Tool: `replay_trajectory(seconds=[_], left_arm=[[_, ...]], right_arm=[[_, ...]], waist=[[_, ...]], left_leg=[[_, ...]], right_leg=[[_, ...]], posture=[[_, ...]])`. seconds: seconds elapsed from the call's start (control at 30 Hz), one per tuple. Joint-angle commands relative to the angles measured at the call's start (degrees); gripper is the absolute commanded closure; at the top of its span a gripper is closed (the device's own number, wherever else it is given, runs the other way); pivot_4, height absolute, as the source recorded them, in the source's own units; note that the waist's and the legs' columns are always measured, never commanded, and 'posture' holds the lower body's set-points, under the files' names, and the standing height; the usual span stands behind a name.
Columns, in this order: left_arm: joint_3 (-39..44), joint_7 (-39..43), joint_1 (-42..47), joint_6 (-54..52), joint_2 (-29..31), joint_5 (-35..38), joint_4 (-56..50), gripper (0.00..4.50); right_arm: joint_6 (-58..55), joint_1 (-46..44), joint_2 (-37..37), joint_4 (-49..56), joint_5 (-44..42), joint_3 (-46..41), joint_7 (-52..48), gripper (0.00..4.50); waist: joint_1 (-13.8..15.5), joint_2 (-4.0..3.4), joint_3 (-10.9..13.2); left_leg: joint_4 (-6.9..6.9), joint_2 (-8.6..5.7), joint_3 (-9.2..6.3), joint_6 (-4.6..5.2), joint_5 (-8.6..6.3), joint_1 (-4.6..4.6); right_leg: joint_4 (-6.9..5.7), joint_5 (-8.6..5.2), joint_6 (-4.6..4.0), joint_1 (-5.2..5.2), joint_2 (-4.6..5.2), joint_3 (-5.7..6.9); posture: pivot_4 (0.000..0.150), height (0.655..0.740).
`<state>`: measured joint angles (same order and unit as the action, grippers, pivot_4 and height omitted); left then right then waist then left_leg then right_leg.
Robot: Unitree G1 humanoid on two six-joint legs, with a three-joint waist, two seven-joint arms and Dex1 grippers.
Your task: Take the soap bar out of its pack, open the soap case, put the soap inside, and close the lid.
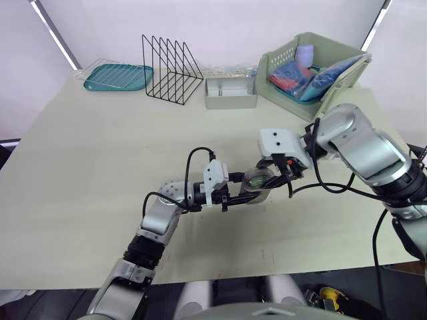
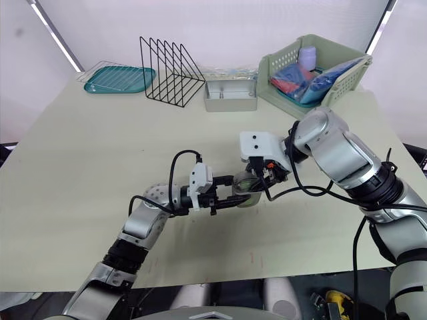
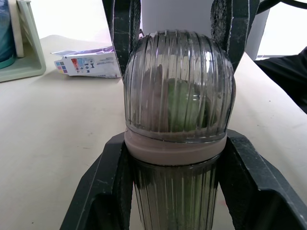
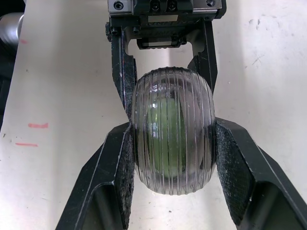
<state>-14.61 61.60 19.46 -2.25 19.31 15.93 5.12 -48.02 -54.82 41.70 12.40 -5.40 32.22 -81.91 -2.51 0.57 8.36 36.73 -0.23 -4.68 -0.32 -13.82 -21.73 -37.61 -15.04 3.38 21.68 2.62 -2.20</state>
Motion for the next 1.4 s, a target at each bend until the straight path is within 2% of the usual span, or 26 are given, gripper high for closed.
replay_trajectory(seconds=[0.03,0.1,0.17,0.2,0.27,0.3,0.37,0.4,1.0,1.23,1.4], left_arm=[[-0.7,0.0,0.5,1.0,-0.1,-0.8,-2.1,2.59],[-0.7,0.0,0.5,1.1,-0.1,-0.8,-2.2,2.59],[-0.8,0.0,0.5,1.0,-0.1,-0.9,-2.2,2.59],[-0.8,0.0,0.5,1.1,-0.1,-0.9,-2.2,2.59],[-0.8,0.1,0.5,1.1,-0.1,-0.9,-2.1,2.59],[-0.8,0.0,0.5,1.1,-0.1,-0.9,-2.1,2.59],[-0.8,0.0,0.5,1.1,-0.1,-1.0,-2.0,2.59],[-0.8,0.0,0.5,1.2,-0.1,-1.0,-2.0,2.59],[-0.3,0.2,0.1,1.4,0.7,-0.6,-1.1,2.59],[0.1,0.4,-0.1,1.3,1.0,-0.2,-1.2,2.59],[0.4,0.3,-0.2,1.1,1.1,0.2,-1.1,2.59]], right_arm=[[-0.7,2.3,-1.0,-3.1,2.6,4.5,2.4,2.72],[-0.6,2.1,-0.9,-3.0,2.4,4.3,2.1,2.72],[-0.5,1.8,-1.0,-2.9,2.1,3.8,1.9,1.69],[-0.5,1.6,-1.0,-2.8,2.0,3.6,1.9,1.4],[-0.6,1.4,-1.0,-2.8,1.8,3.5,1.9,0.3],[-0.4,1.3,-1.0,-2.9,1.8,3.5,1.9,0.06],[0.0,1.1,-0.9,-3.1,1.7,3.4,1.9,0.06],[0.3,1.1,-0.8,-3.2,1.7,3.3,2.1,0.06],[3.3,5.4,6.3,-1.0,-0.9,-1.2,1.7,0.06],[3.2,3.6,8.0,0.4,-3.7,-5.9,0.4,0.06],[0.3,2.0,9.3,5.8,-6.9,-9.4,0.4,0.06]], waist=[[0.0,0.0,0.0],[0.0,0.0,0.0],[0.0,0.0,0.0],[0.1,0.02,0.0],[0.3,-0.07,0.6],[0.3,-0.24,0.7],[0.4,-0.29,0.8],[0.5,-0.3,0.8],[0.5,-0.24,1.1],[0.5,-0.23,1.1],[0.5,-0.24,1.1]], left_leg=[[0.0,0.0,0.0,0.0,0.0,0.0],[-0.01,0.0,0.0,0.0,0.0,0.0],[-0.01,0.0,0.0,0.0,0.0,0.0],[-0.01,0.0,-0.02,0.0,0.0,-0.02],[0.02,-0.05,-0.04,-0.02,0.01,-0.26],[0.03,-0.06,-0.04,-0.02,0.01,-0.35],[0.28,-0.2,-0.04,-0.06,0.05,-1.32],[0.35,-0.23,-0.08,-0.06,0.05,-1.41],[0.39,-0.33,-0.21,-0.05,0.05,-1.48],[0.39,-0.3,-0.22,-0.05,0.05,-1.47],[0.38,-0.28,-0.23,-0.05,0.05,-1.47]], right_leg=[[0.0,0.0,0.0,0.0,0.0,0.0],[0.01,-0.01,-0.01,0.0,0.0,0.0],[0.01,-0.01,-0.01,0.0,0.0,0.0],[0.01,-0.01,-0.01,0.0,0.0,0.01],[0.01,0.02,-0.04,0.19,0.06,0.04],[0.0,0.06,-0.1,0.31,0.07,0.02],[-0.25,0.19,-0.19,1.24,0.15,-0.05],[-0.28,0.19,-0.2,1.28,0.16,-0.03],[-0.24,0.18,-0.19,1.24,0.22,0.19],[-0.25,0.18,-0.19,1.24,0.19,0.2],[-0.25,0.18,-0.2,1.24,0.18,0.2]], posture=[[0.15,0.74],[0.15,0.74],[0.15,0.74],[0.15,0.74],[0.15,0.74],[0.15,0.74],[0.15,0.74],[0.15,0.74],[0.15,0.74],[0.15,0.74],[0.15,0.74]])
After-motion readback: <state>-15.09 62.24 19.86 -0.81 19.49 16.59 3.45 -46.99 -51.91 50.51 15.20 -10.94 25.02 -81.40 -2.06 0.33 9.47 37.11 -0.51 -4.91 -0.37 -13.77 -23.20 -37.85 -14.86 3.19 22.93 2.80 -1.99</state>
